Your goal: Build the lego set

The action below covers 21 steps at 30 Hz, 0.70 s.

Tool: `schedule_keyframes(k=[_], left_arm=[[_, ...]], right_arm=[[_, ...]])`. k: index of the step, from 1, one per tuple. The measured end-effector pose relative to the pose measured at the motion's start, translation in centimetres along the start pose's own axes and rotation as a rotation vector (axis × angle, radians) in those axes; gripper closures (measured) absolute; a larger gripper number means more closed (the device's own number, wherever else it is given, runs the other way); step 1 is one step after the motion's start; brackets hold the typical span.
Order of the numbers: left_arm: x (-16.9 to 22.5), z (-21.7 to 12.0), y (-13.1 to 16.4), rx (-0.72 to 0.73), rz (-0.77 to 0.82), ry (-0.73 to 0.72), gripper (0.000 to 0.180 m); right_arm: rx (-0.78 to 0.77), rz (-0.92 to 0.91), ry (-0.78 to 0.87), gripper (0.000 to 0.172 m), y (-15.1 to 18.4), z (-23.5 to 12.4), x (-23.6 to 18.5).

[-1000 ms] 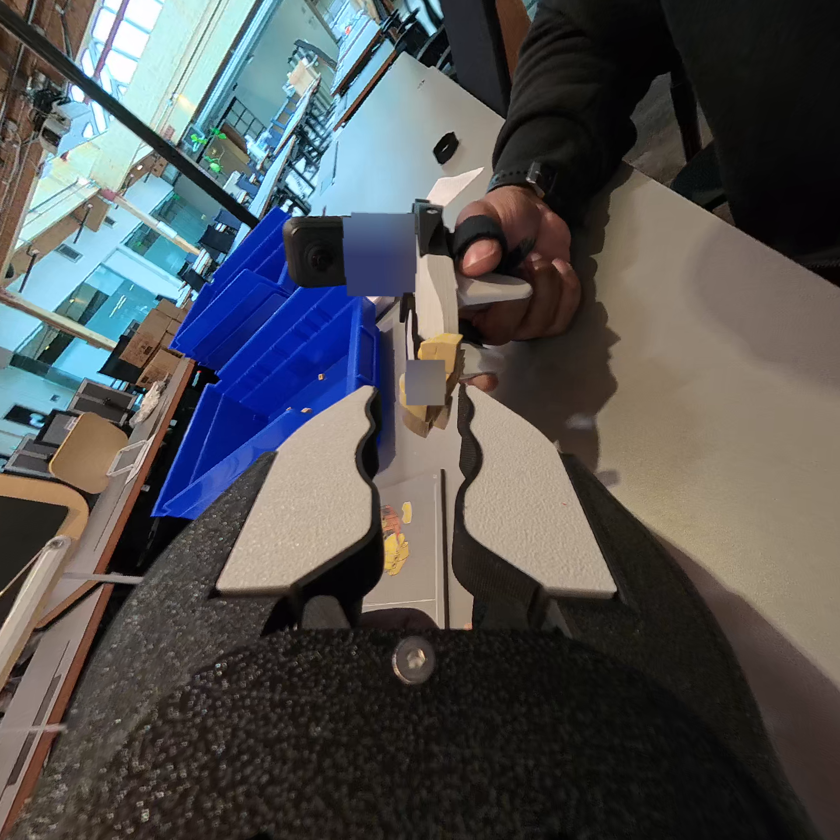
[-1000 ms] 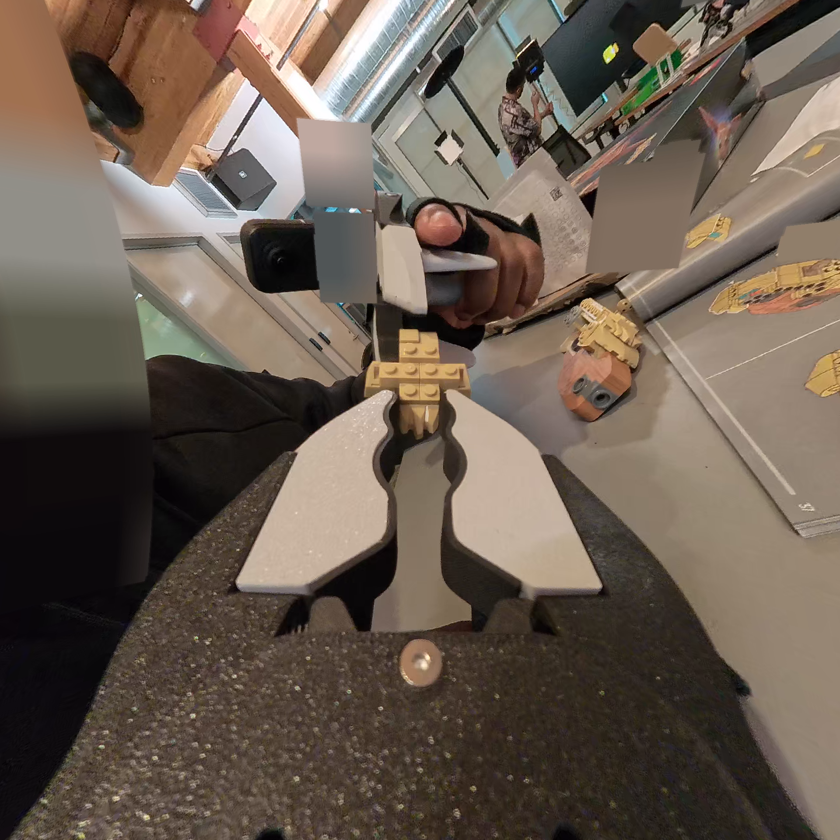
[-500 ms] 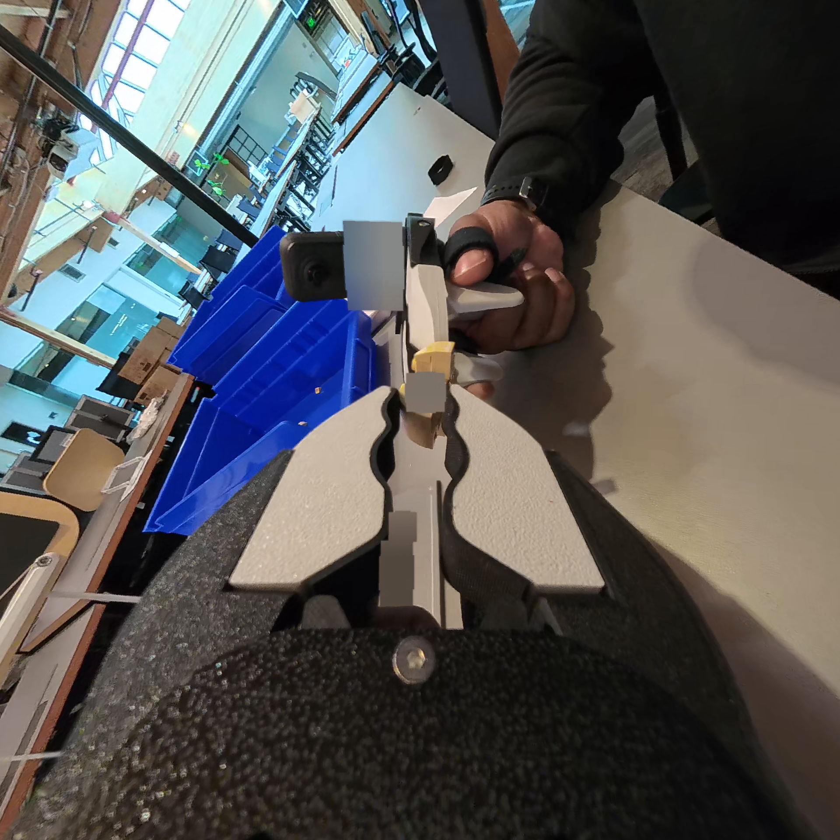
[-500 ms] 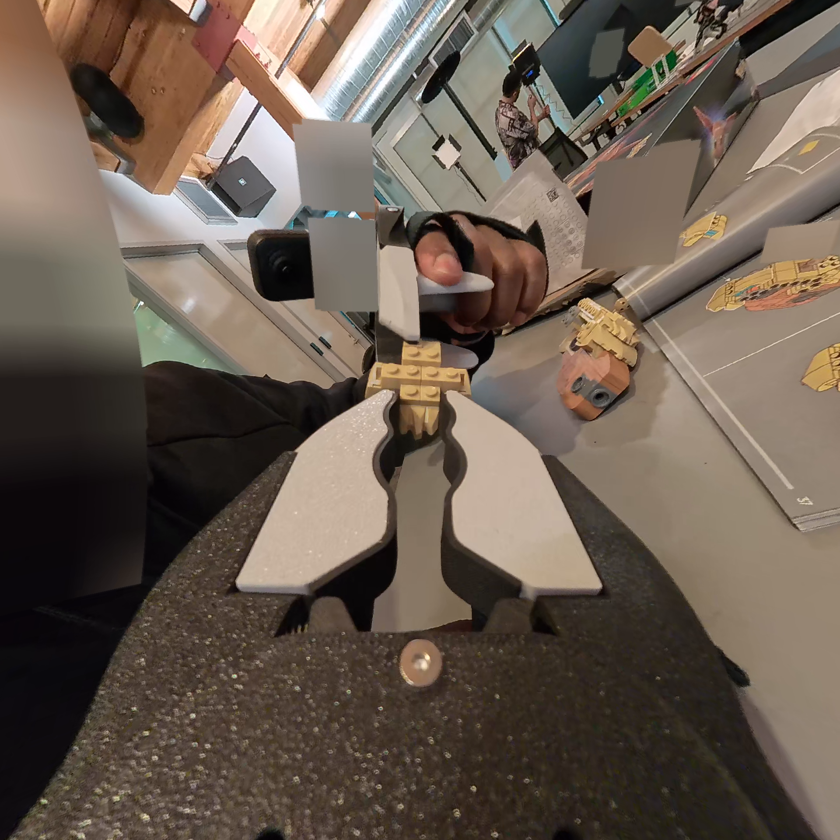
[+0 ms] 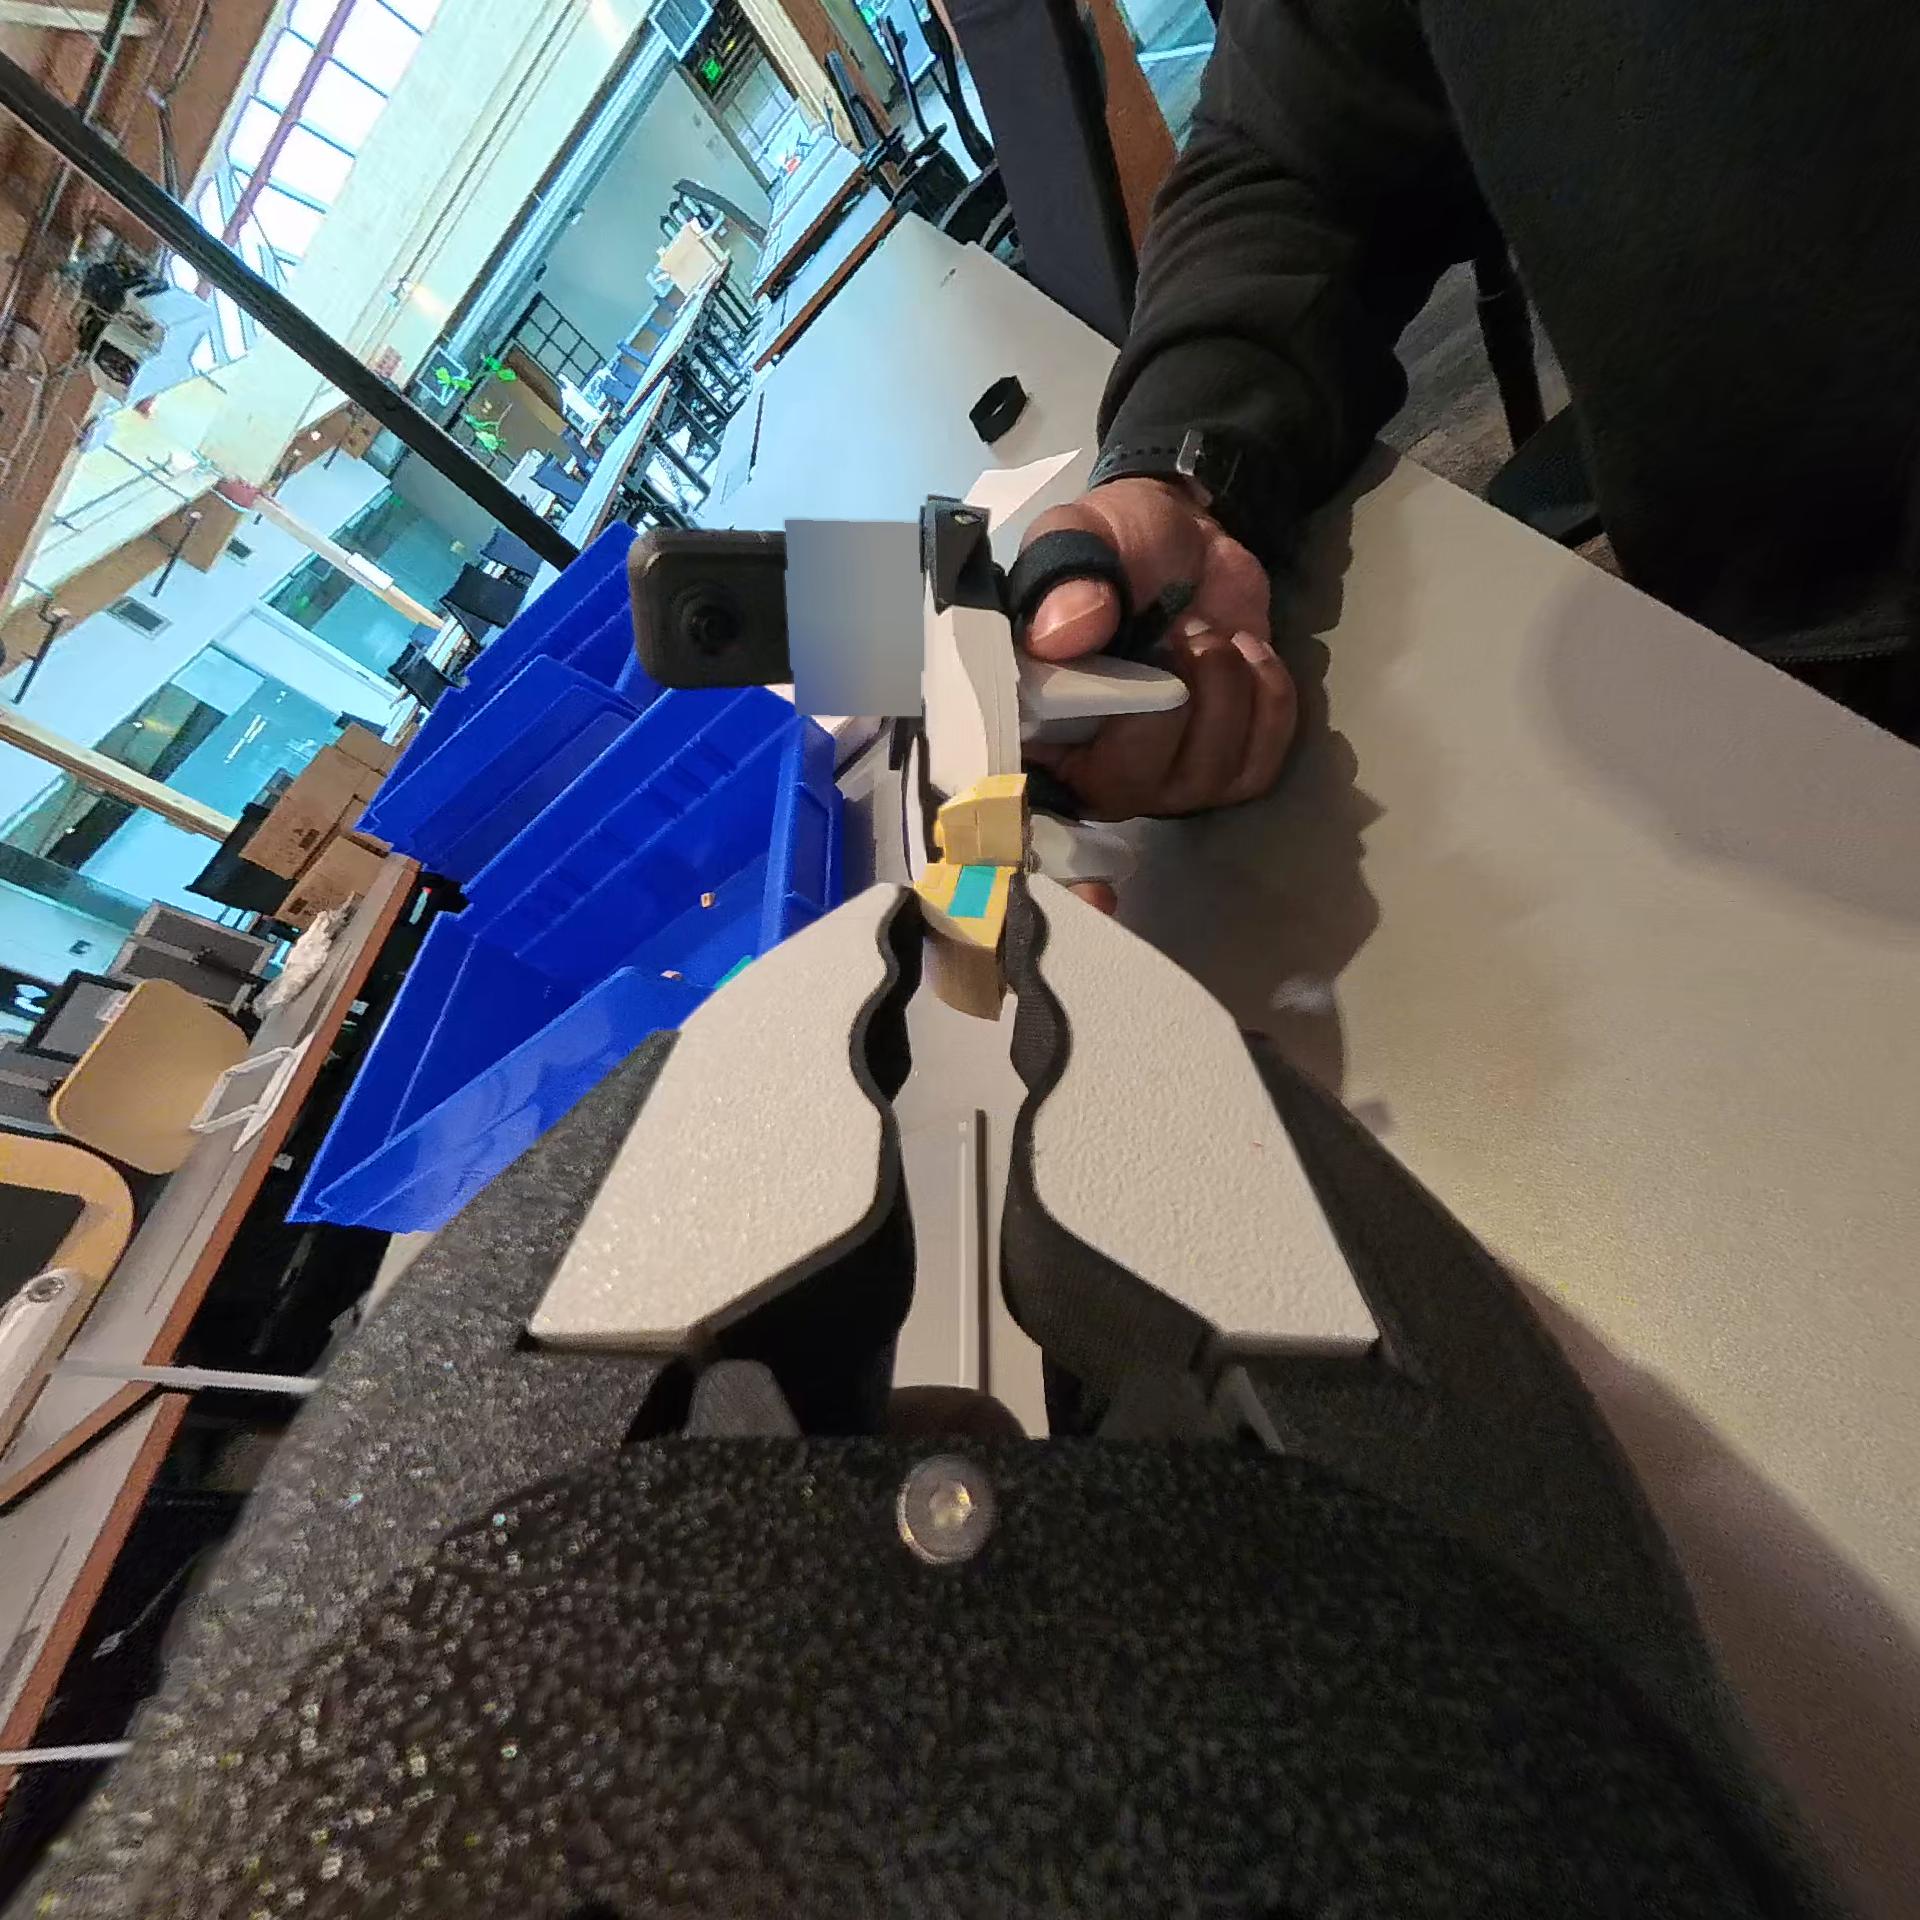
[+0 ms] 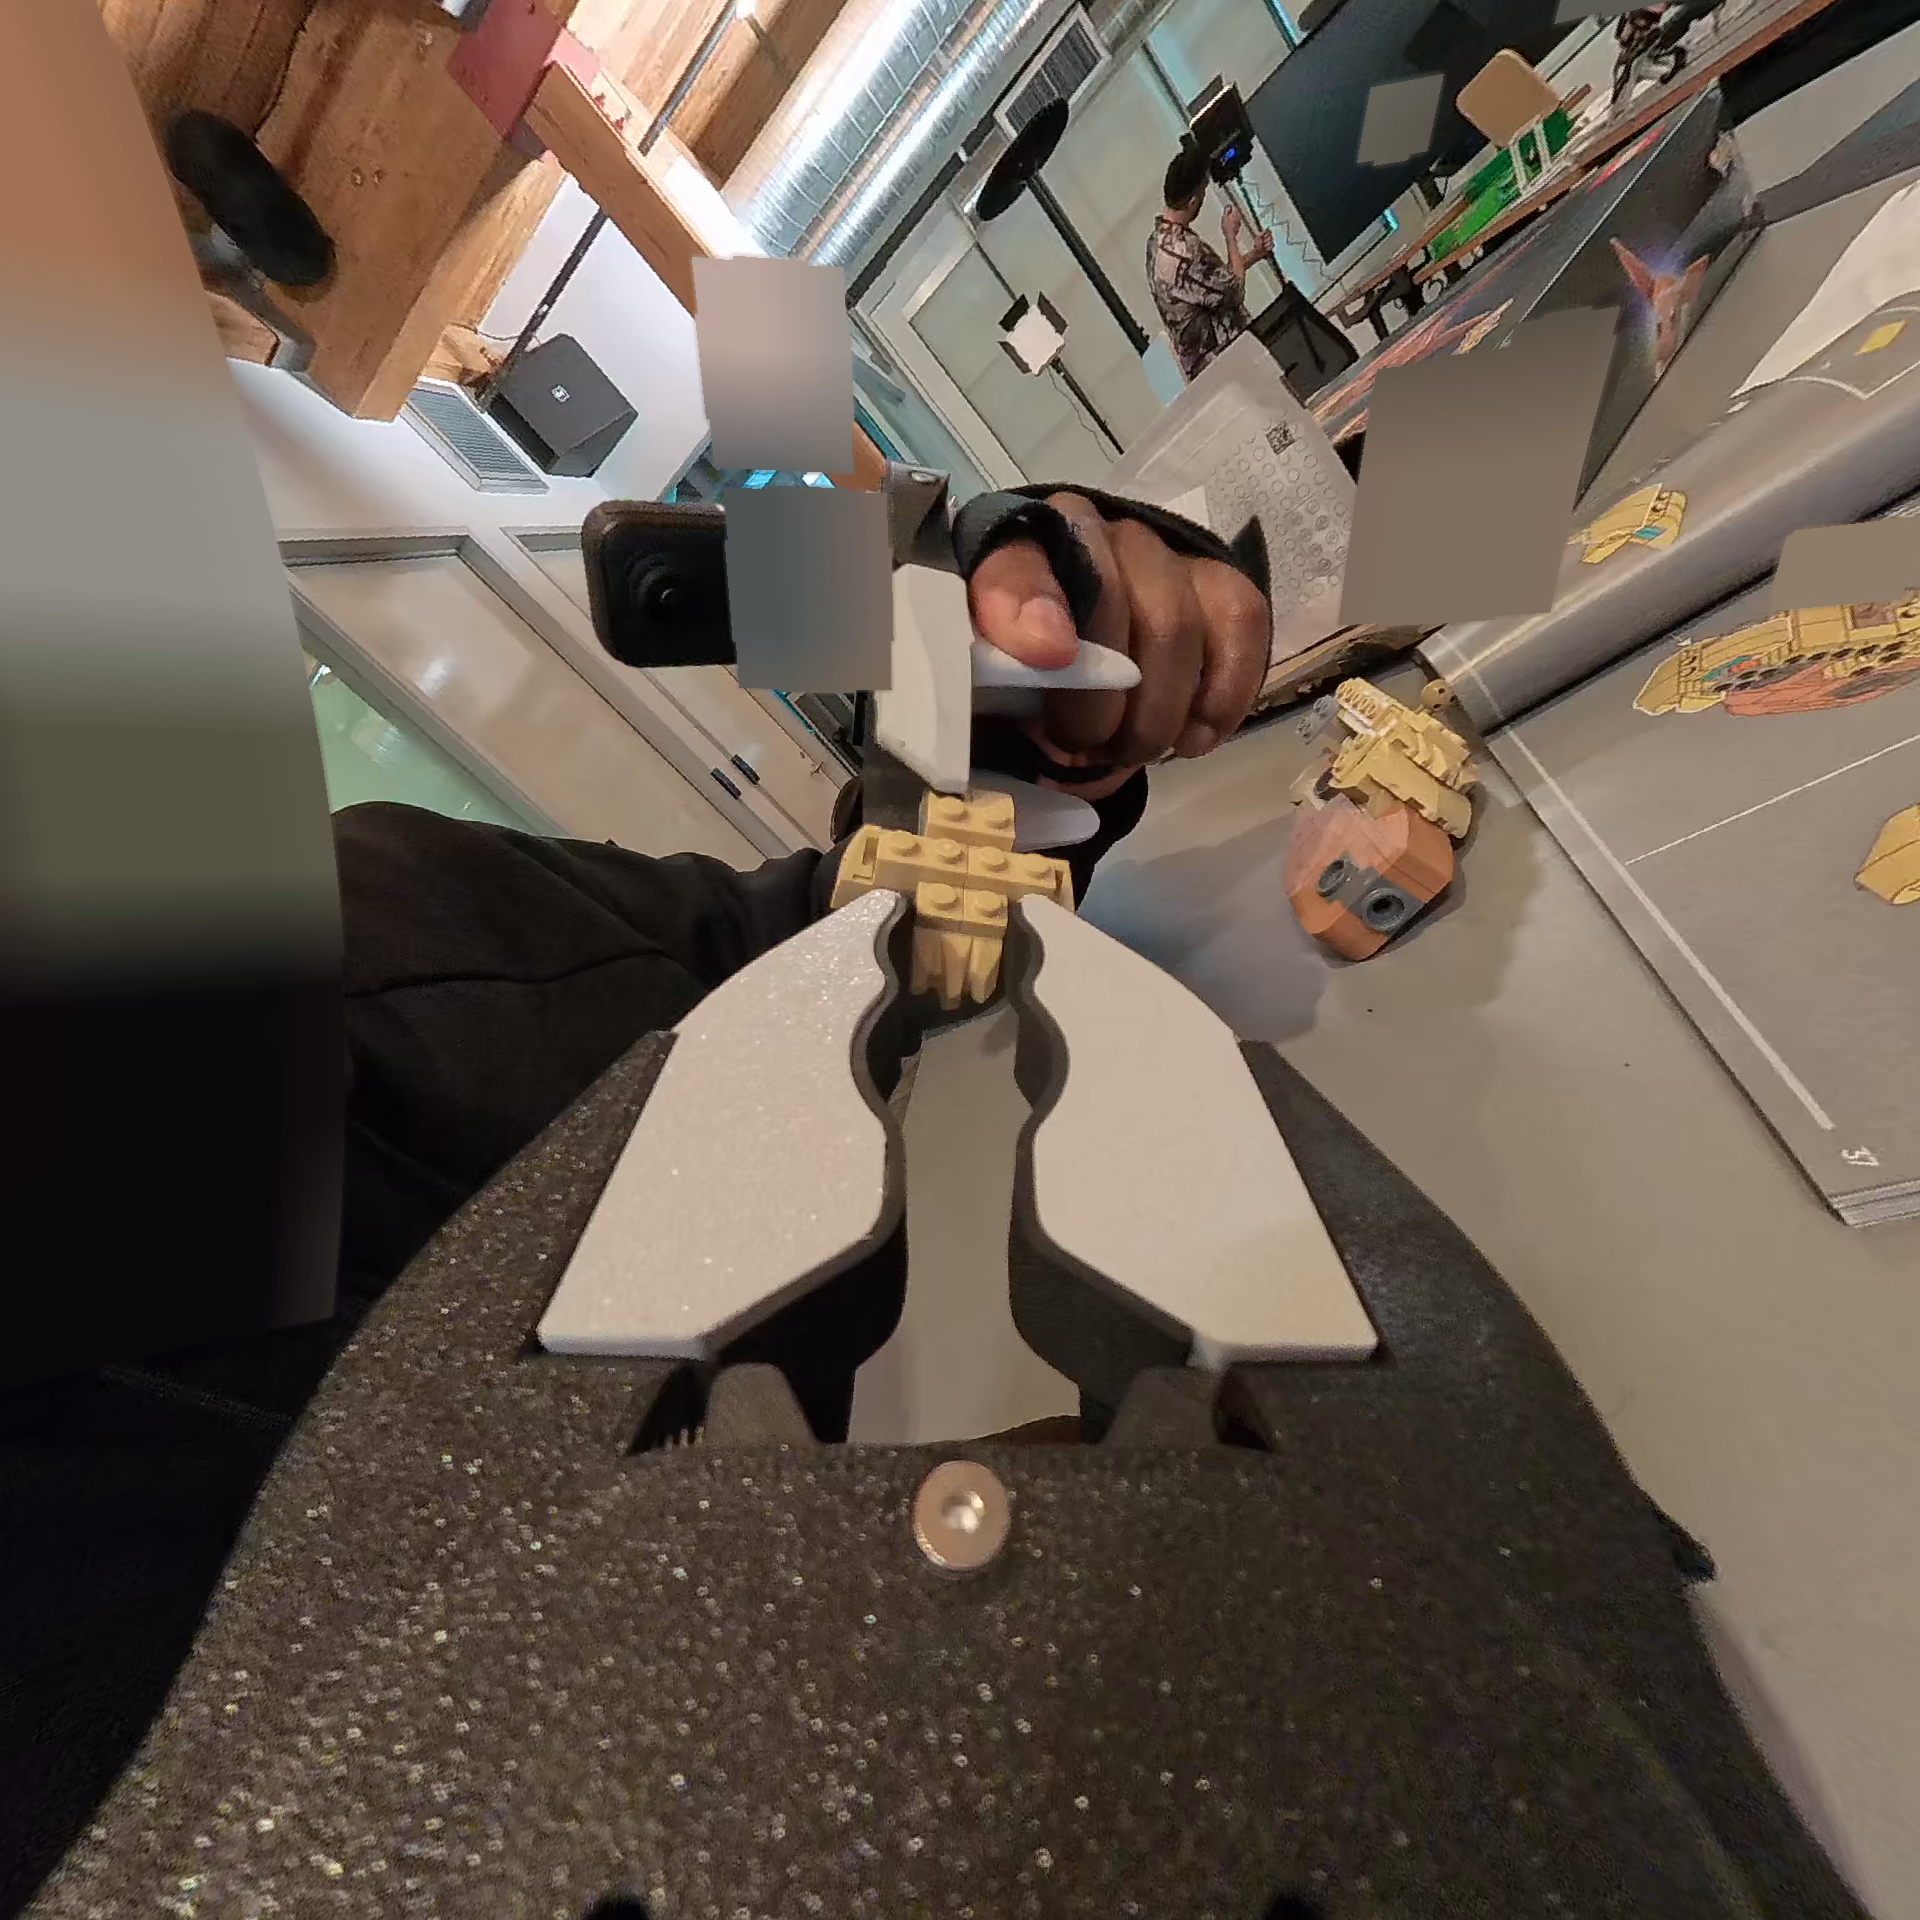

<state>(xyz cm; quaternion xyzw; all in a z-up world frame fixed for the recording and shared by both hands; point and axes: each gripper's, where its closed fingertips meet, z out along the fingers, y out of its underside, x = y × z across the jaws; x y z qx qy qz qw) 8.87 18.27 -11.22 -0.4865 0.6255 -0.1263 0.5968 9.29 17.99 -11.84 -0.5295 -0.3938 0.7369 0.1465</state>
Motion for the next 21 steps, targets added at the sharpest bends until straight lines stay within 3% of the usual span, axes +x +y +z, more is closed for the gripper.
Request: schedule_keyframes(k=[10, 17, 21], left_arm=[[-1.2, 0.6, -0.1, 0.056, -0.055, -0.093, 0.164], [-2.1, -0.2, -0.6, 0.124, -0.249, -0.09, 0.152], [-1.5, -0.1, 0.3, 0.039, -0.112, -0.099, 0.154]], right_arm=[[0.064, -0.02, 0.016, 0.155, -1.2, -0.7, 0.3], [0.055, -0.173, 0.098, 0.155, -1.8, -1.4, 0.8], [0.03, -0.137, 0.051, 0.155, -1.4, -1.1, 0.4]])
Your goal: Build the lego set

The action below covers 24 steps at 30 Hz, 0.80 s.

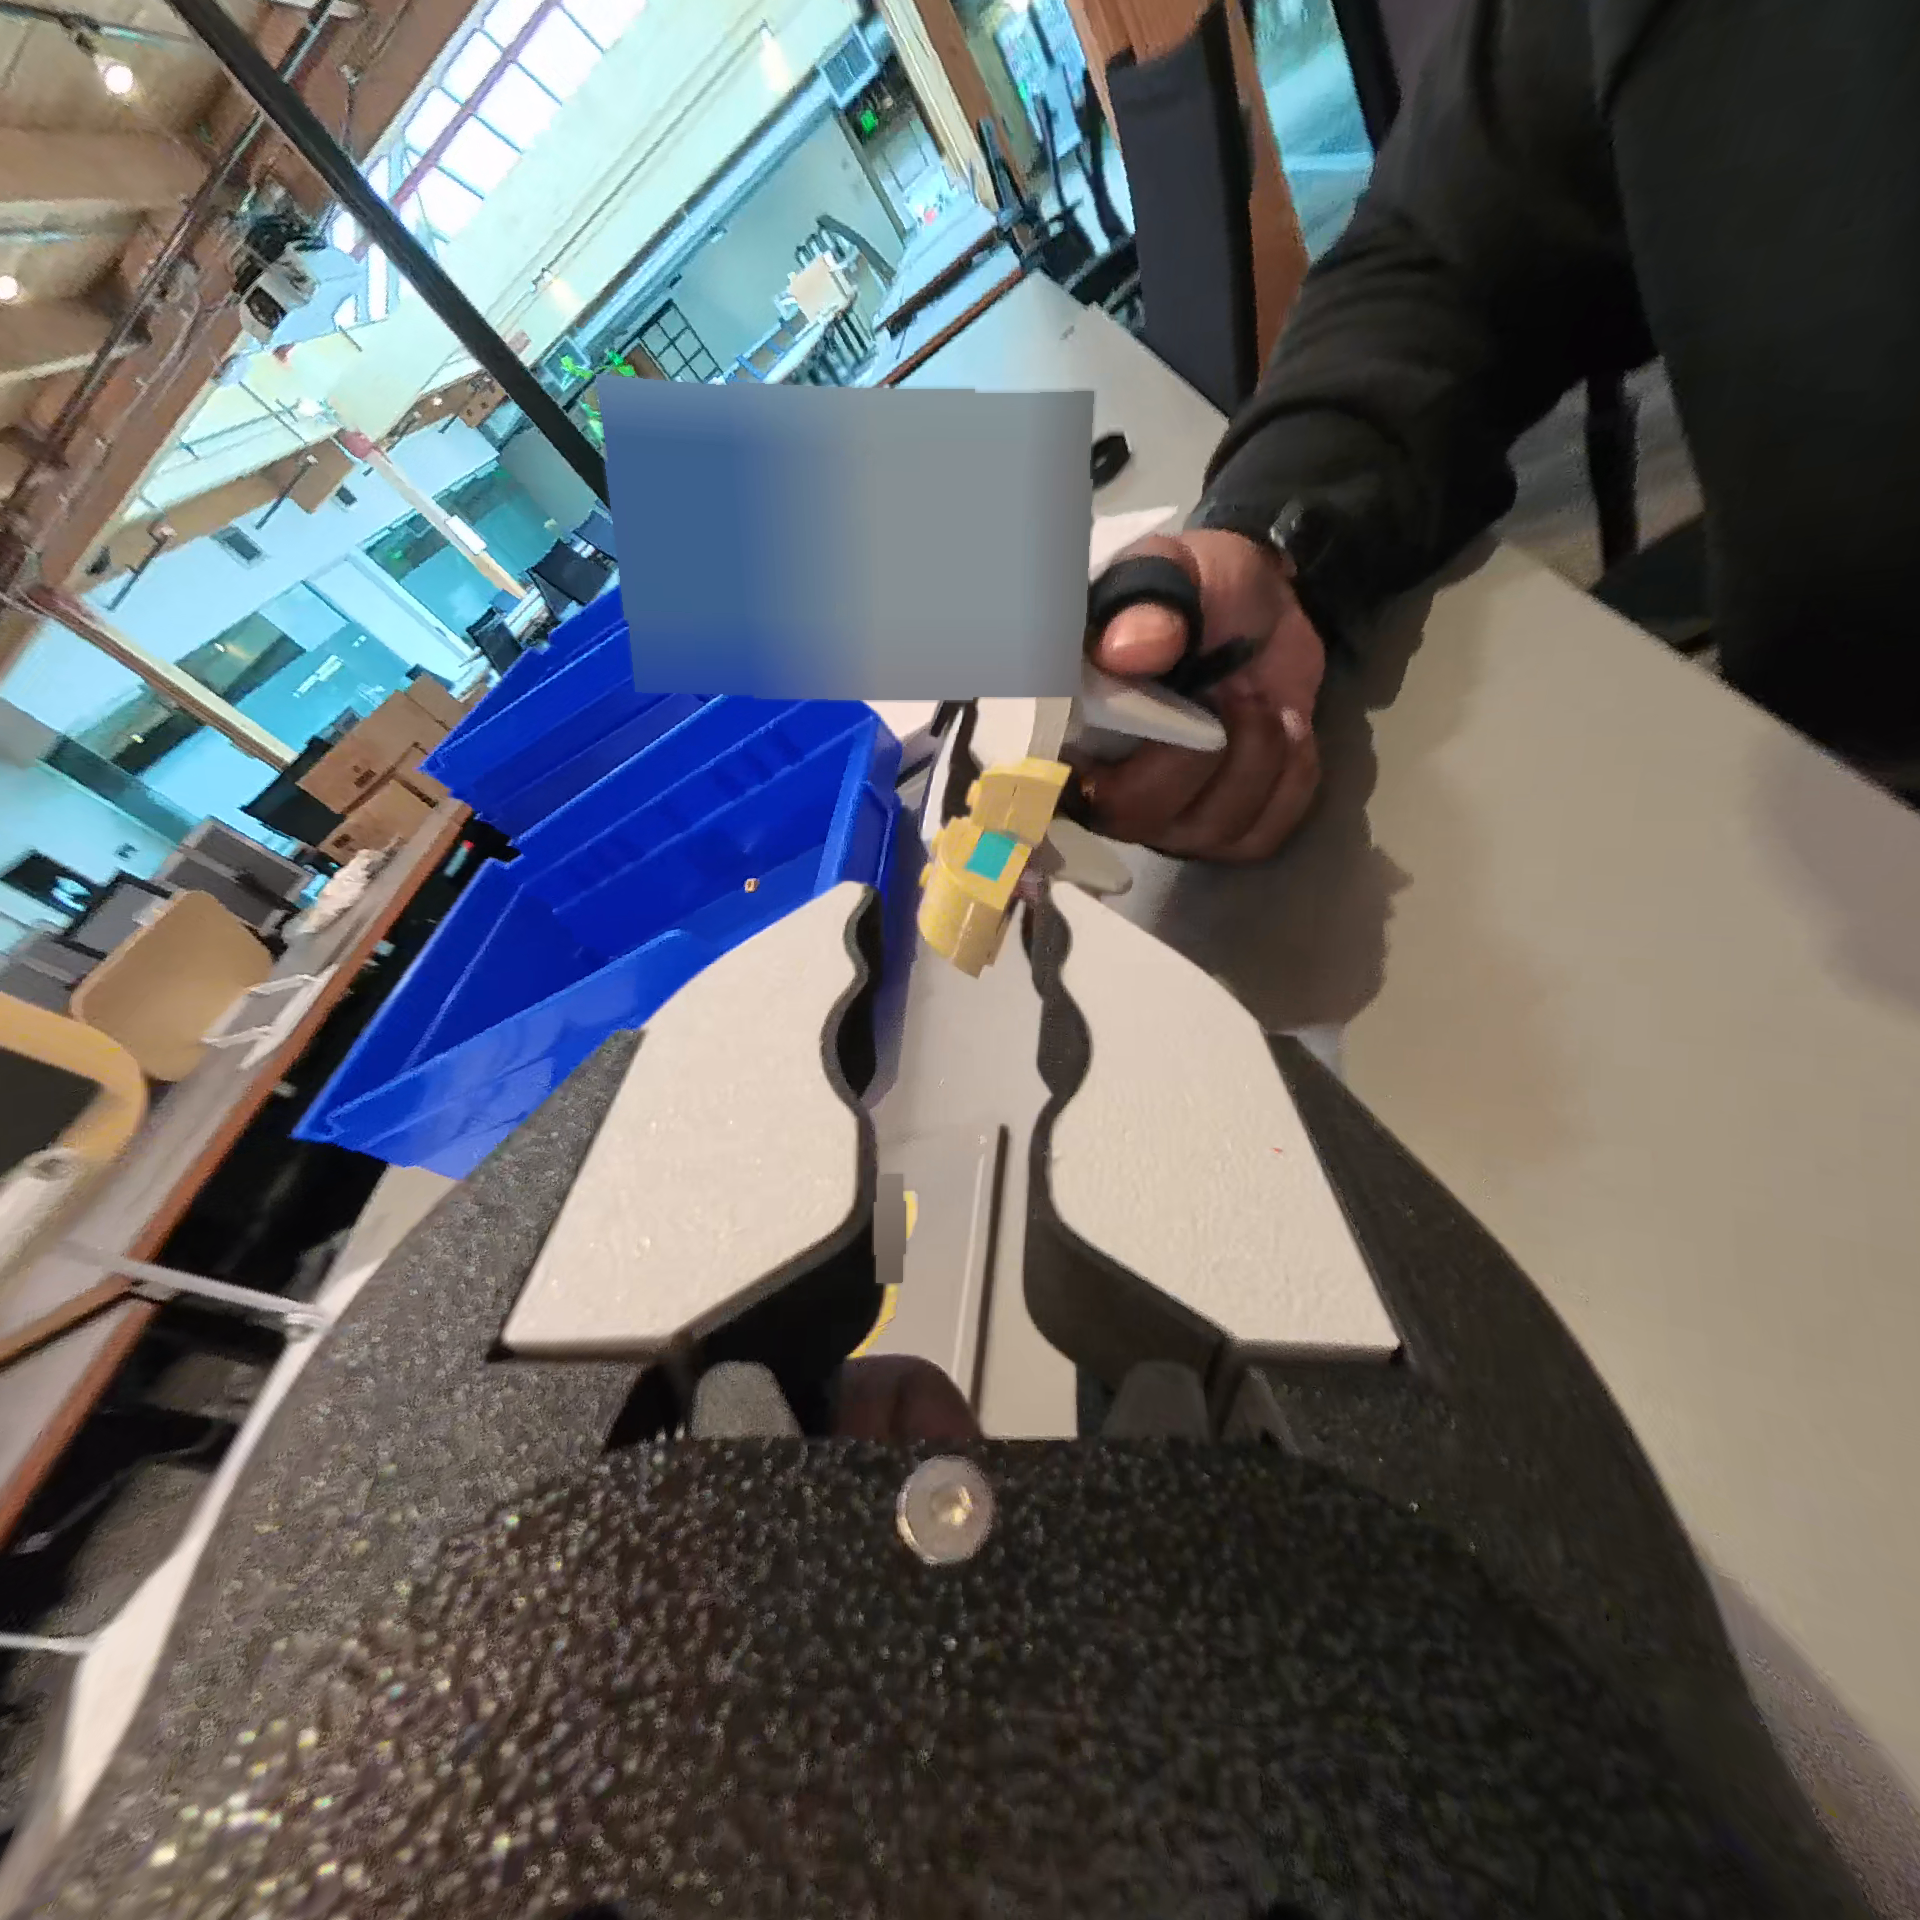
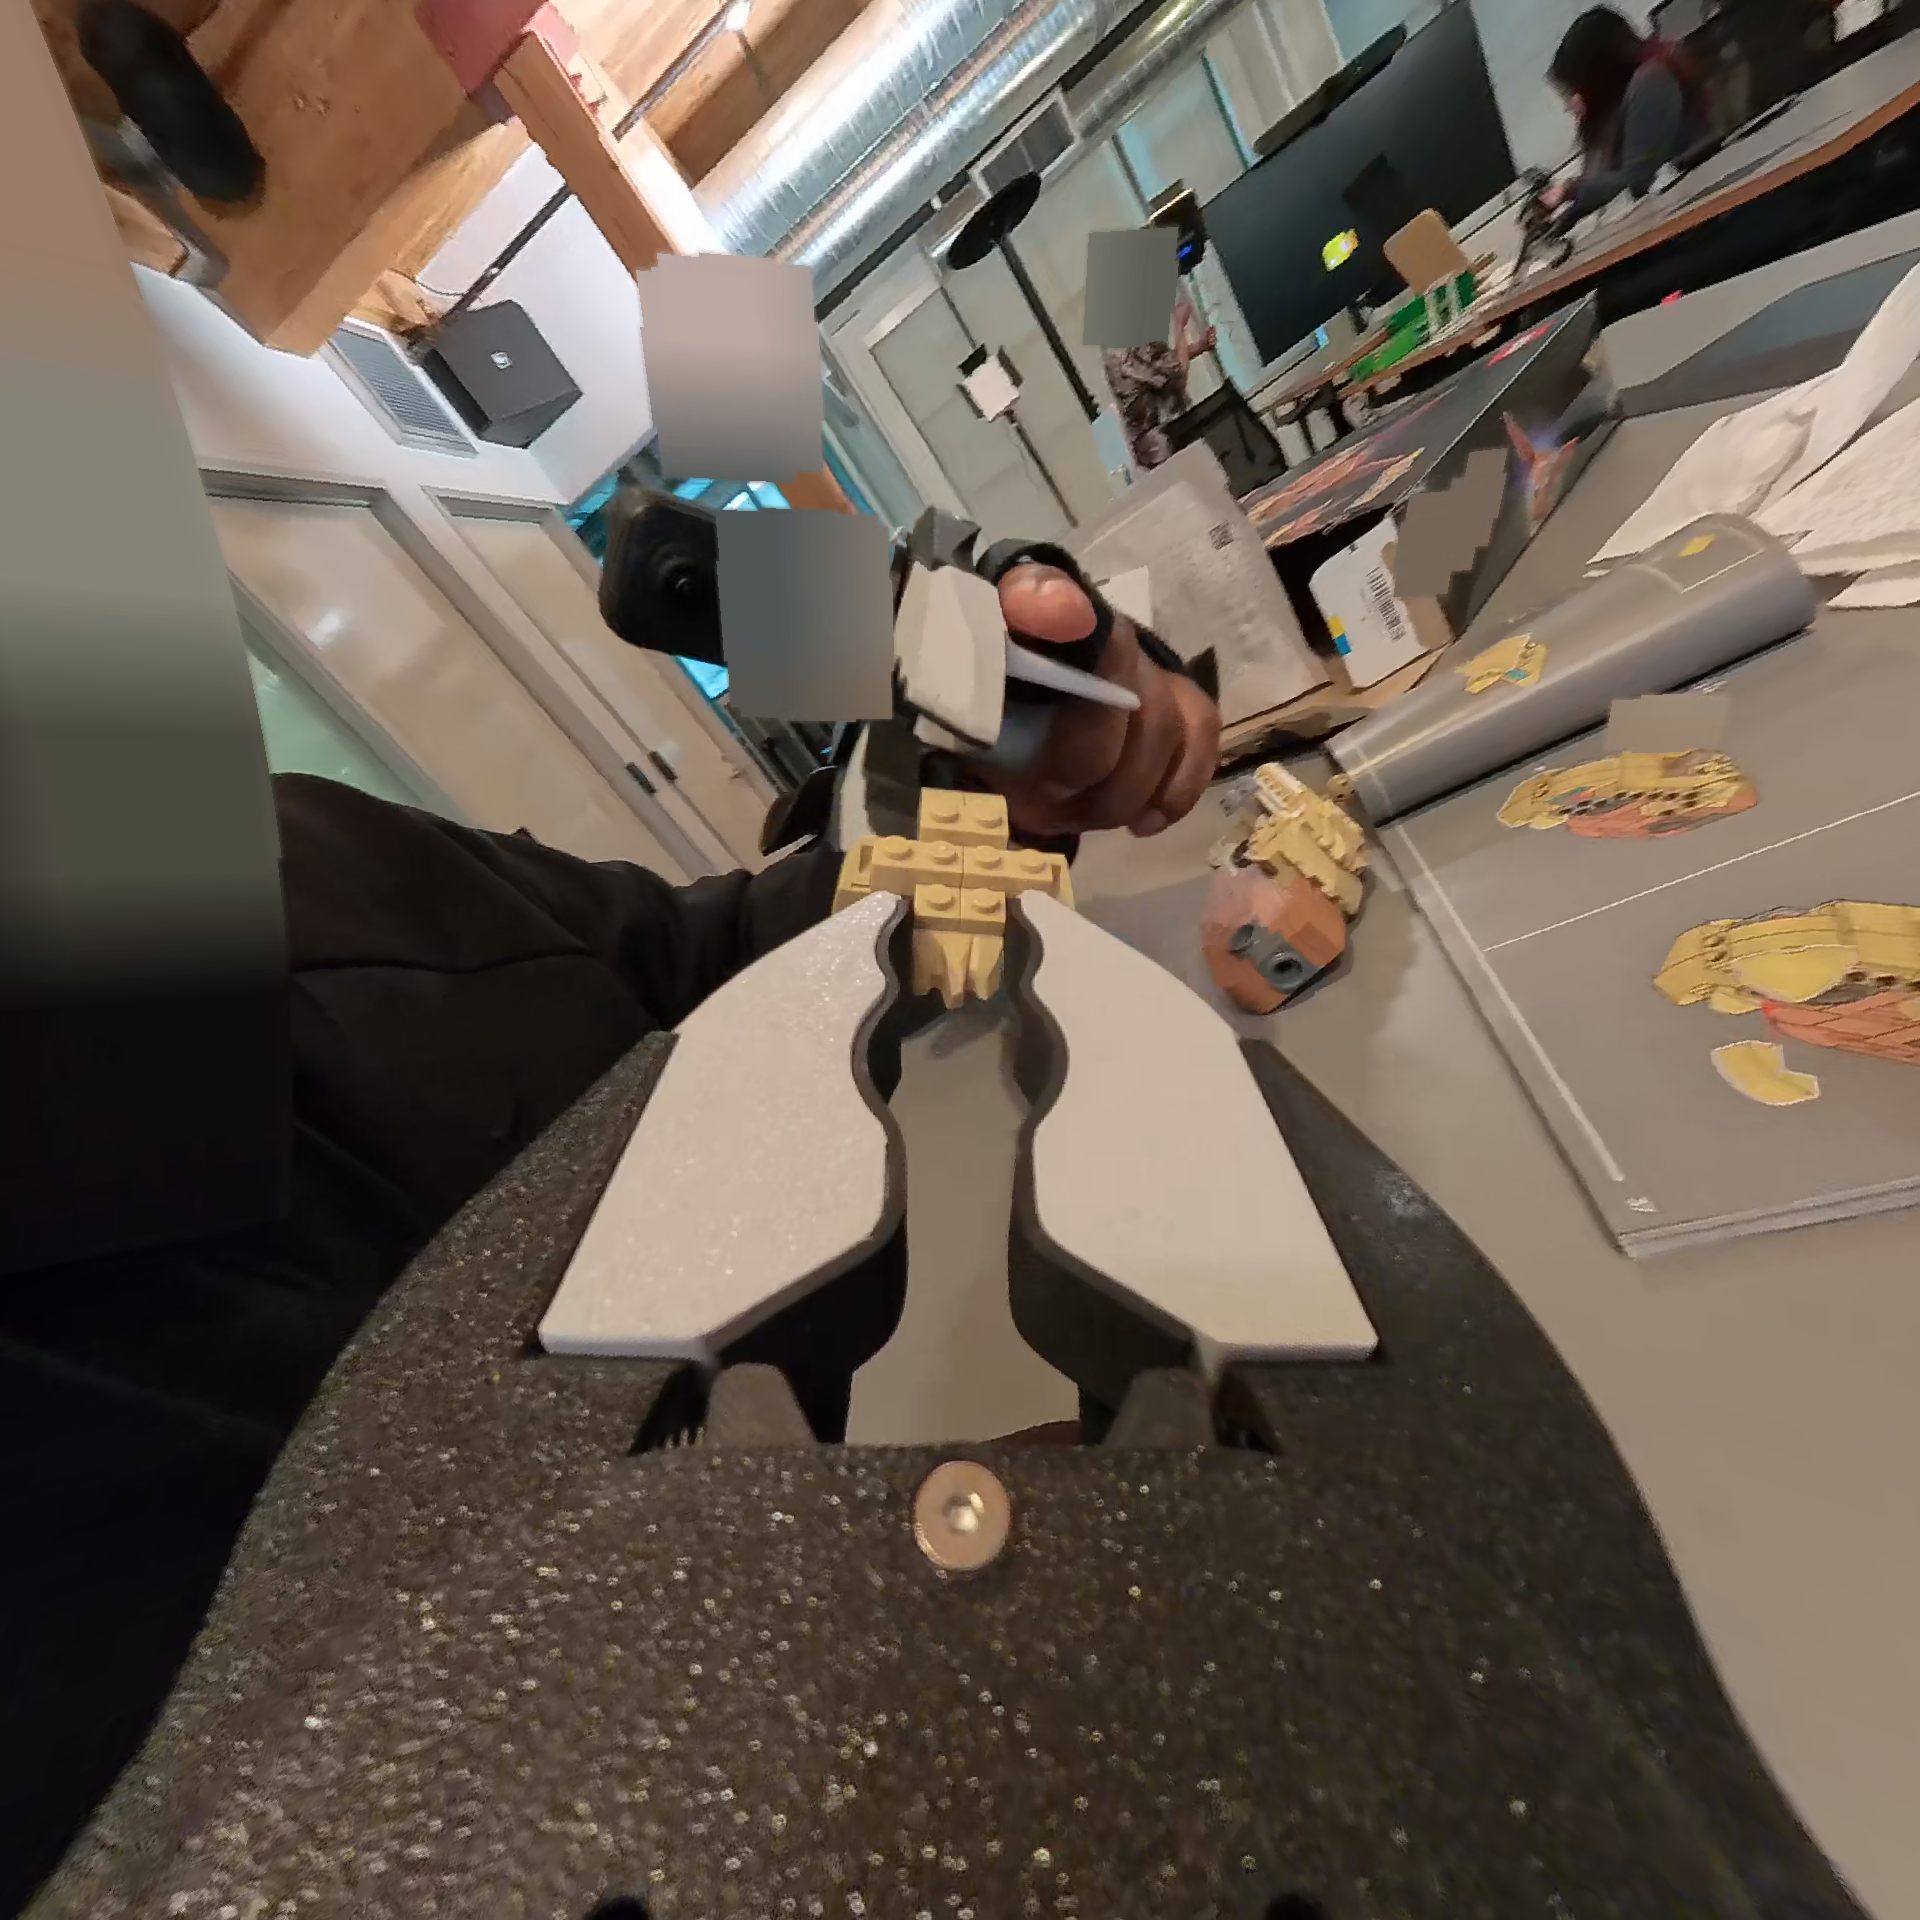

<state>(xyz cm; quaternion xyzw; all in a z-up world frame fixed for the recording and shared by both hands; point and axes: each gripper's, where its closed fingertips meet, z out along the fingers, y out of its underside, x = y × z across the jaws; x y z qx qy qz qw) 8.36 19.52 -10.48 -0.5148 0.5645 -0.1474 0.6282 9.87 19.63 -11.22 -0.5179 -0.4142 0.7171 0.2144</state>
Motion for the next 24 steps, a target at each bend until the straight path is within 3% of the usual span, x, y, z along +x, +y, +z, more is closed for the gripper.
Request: schedule_keyframes(k=[4, 24], left_arm=[[0.9, -0.1, 0.0, 0.018, 0.111, 0.015, 0.161], [1.3, 0.0, -0.5, 0.047, 0.19, 0.0, 0.165]], right_arm=[[-0.018, 0.063, -0.063, 0.155, 0.6, 0.3, -0.6], [-0.038, 0.035, -0.076, 0.155, 0.9, 0.5, -1.2]])
